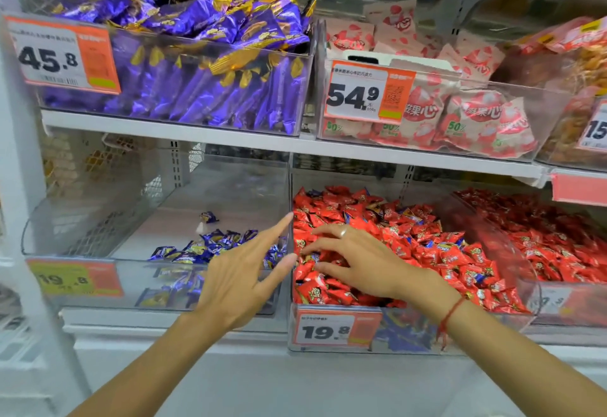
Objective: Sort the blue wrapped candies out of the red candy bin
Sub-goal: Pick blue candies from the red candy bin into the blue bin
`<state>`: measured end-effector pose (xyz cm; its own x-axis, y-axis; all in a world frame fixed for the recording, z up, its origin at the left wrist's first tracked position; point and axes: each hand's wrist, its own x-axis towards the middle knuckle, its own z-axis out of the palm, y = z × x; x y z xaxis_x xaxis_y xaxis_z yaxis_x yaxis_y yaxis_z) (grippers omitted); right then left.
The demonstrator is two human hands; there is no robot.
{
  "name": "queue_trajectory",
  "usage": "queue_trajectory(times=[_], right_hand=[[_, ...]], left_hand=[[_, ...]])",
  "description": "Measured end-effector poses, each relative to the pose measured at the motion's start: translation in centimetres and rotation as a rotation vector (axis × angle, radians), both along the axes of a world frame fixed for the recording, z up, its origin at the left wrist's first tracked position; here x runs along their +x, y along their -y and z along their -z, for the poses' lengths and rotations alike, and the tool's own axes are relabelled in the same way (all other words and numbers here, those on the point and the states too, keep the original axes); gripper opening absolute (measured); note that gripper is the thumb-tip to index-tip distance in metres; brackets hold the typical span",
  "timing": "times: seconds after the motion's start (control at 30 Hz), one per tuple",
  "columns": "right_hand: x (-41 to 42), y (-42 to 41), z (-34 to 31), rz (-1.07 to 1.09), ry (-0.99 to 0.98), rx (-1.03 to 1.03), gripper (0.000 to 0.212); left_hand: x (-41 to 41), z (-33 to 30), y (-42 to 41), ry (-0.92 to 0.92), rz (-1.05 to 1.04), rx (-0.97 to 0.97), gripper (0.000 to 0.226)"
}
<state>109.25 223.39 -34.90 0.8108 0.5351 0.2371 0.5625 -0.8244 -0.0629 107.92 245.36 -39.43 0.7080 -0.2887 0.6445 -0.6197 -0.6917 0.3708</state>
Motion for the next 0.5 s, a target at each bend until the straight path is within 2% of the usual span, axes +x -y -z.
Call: queue_trajectory(times=[0.2, 0.3, 0.4, 0.5], right_hand=[[1.5, 3.1, -1.4, 0.146, 0.121, -0.142, 0.03], [1.9, 4.8, -2.3, 0.255, 0.071, -0.2, 0.026], [1.4, 5.7, -3.3, 0.29, -0.048, -0.098, 0.024], [0.6, 5.5, -4.1, 0.324, 0.047, -0.119, 0.023]], left_hand=[[0.1, -0.2, -0.2, -0.07, 0.013, 0.058, 0.064], [-0.1, -0.3, -0.1, -0.082, 0.034, 0.042, 0.067], [-0.2, -0.4, -0.1, -0.089, 0.031, 0.05, 0.07], [0.0, -0.2, -0.2, -0.102, 0.028, 0.062, 0.069]])
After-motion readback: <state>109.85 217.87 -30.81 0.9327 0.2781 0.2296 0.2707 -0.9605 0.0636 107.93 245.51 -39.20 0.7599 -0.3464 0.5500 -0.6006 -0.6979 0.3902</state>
